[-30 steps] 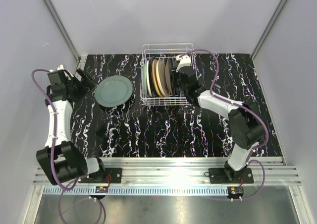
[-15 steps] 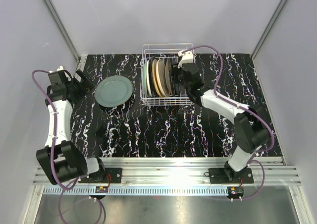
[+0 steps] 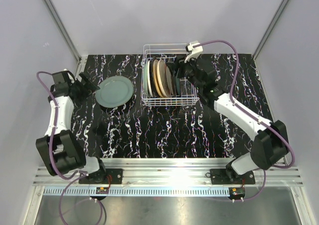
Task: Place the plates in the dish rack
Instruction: Insert the plate into the dish rack, then grab a plate with the left arm
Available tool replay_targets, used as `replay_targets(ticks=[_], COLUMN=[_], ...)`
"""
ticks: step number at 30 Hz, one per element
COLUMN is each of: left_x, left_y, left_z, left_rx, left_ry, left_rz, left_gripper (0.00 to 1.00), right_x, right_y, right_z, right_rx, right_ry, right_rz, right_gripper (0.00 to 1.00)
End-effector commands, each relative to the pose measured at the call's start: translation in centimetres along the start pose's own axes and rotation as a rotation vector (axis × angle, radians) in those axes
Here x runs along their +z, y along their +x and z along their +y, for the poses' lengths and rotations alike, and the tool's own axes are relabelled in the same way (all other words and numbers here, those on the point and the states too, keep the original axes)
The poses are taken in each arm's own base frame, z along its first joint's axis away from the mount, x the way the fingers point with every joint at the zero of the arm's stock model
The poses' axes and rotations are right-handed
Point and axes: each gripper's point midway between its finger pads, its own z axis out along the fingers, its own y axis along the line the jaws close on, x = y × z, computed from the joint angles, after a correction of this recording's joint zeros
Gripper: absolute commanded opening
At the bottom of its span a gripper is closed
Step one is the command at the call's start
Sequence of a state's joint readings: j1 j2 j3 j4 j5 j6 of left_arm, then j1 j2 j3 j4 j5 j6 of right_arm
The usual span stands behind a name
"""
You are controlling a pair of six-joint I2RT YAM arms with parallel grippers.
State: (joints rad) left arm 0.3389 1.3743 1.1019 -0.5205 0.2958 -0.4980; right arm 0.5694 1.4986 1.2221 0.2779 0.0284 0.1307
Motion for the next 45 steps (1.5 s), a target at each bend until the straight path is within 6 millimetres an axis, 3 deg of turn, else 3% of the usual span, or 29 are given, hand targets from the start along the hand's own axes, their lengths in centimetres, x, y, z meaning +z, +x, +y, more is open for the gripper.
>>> replay_targets(ticks=[1, 5, 7, 8, 14, 17, 30, 34, 38, 43, 45], left_x=[1.3, 2.9, 3.9, 4.5, 6.9, 8.6, 11.9, 12.1, 12.4, 12.2, 11.9], left_y=[0.0, 1.0, 1.2, 1.7, 2.1, 3.0, 4.7, 4.8, 5.2, 5.9, 6.3], left_z=[-0.3, 0.2, 0.6, 0.8, 1.6, 2.1, 5.0, 5.2, 5.8, 6.6, 6.7], left_rx=[-0.024, -0.078, -0.103, -0.114, -0.140, -0.168, -0.205, -0.204, -0.205, -0.199, -0.199], left_ry=[0.054, 0.098, 0.114, 0.126, 0.120, 0.122, 0.038, 0.032, 0.010, -0.034, -0.042], left_rz=[0.022, 0.088, 0.107, 0.135, 0.174, 0.222, 0.302, 0.307, 0.320, 0.339, 0.352], left_gripper=[0.99, 0.99, 0.98, 0.94, 0.90, 0.89, 0.82, 0.72, 0.59, 0.49, 0.40], right_x=[-2.4, -4.2, -4.6, -5.1, -6.8, -7.2, -6.8, -6.9, -7.3, -7.6, -7.8], right_y=[-5.0, -5.9, -5.3, -5.5, -3.3, -0.9, 3.3, 3.8, 3.1, 2.8, 2.8], right_z=[4.4, 5.8, 5.7, 5.7, 4.7, 4.0, 3.9, 3.7, 3.8, 3.9, 3.9], right_rx=[-0.018, -0.034, -0.043, -0.050, -0.083, -0.090, -0.025, -0.022, -0.022, -0.011, -0.005], right_ry=[-0.215, -0.292, -0.291, -0.292, -0.260, -0.244, -0.258, -0.252, -0.251, -0.253, -0.251], right_rz=[-0.131, -0.130, -0.109, -0.114, -0.073, -0.032, 0.040, 0.056, 0.045, 0.044, 0.048], right_gripper=[0.57, 0.57, 0.57, 0.57, 0.57, 0.58, 0.57, 0.57, 0.57, 0.56, 0.56])
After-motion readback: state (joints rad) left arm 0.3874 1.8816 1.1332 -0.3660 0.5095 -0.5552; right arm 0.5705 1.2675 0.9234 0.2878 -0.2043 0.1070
